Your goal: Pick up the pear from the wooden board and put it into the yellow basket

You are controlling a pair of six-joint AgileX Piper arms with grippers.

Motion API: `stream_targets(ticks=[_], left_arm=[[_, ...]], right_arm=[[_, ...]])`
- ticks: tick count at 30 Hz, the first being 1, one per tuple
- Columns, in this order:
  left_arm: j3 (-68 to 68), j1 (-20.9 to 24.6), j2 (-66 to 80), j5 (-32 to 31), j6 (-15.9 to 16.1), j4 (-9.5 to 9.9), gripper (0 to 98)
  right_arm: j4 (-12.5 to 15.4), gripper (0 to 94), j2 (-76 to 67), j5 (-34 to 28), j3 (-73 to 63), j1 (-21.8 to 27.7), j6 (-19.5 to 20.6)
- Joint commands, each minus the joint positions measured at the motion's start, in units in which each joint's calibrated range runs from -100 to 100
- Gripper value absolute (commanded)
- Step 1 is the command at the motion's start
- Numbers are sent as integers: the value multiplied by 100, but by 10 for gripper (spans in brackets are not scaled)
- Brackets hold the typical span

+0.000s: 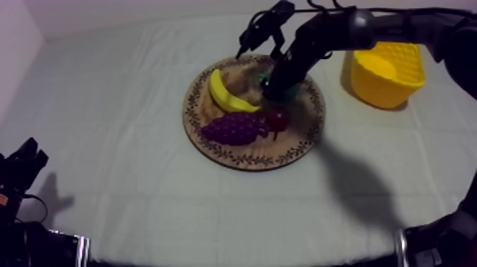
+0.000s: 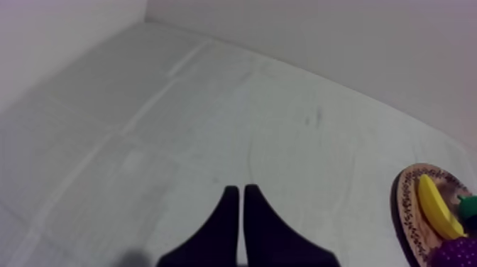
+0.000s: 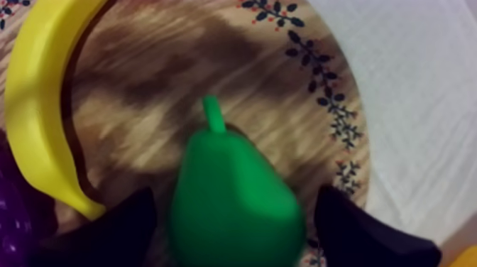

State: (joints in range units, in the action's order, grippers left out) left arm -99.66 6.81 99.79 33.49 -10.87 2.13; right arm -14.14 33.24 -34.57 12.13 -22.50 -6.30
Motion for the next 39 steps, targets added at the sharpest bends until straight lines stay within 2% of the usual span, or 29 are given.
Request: stream_targets(ticks=[1,7,15,20,25,30,39], left_arm=[[0,3,4,-2,0,-1,1],[0,3,4,-2,0,-1,1],[0,3,4,-2,0,-1,1],[0,3,4,-2,-2,-1,1],[0,3,4,-2,0,-1,1],[0,3,4,-2,-2,-1,1],[0,3,4,-2,0,-1,1]], right_arm=[[-4,553,33,59,12,-8,3],[-31,456,18,250,150,-45,61],[-291,433,-864,315,958,-167,386],[-110,440,-1847,-18,1306,-38,213],[161,443,-2572,-508,1210,396,-30],[385,451,-2915,-895,945,1032,-254],[666,465,-3029,-1105,635,2190,-656]])
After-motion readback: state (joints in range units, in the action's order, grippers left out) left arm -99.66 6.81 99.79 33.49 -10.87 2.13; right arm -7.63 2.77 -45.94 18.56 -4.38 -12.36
